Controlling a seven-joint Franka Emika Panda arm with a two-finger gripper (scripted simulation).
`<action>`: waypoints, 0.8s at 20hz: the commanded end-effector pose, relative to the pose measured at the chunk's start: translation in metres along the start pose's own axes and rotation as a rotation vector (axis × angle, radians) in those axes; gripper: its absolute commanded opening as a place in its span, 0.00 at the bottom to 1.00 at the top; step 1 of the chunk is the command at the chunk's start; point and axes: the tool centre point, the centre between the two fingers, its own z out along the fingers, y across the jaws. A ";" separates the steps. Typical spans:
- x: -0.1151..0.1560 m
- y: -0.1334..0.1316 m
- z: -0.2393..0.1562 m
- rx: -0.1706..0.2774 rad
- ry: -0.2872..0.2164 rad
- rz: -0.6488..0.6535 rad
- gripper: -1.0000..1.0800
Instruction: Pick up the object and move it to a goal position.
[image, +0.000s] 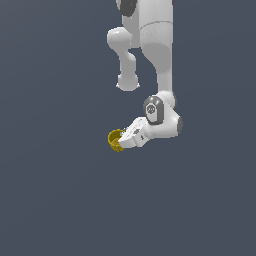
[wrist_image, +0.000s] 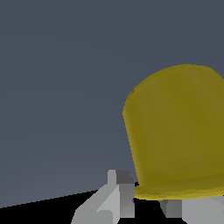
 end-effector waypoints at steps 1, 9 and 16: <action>0.000 0.000 0.000 0.000 0.000 0.000 0.00; -0.009 0.001 0.000 0.000 0.000 0.000 0.00; -0.043 0.006 -0.001 0.000 0.000 0.000 0.00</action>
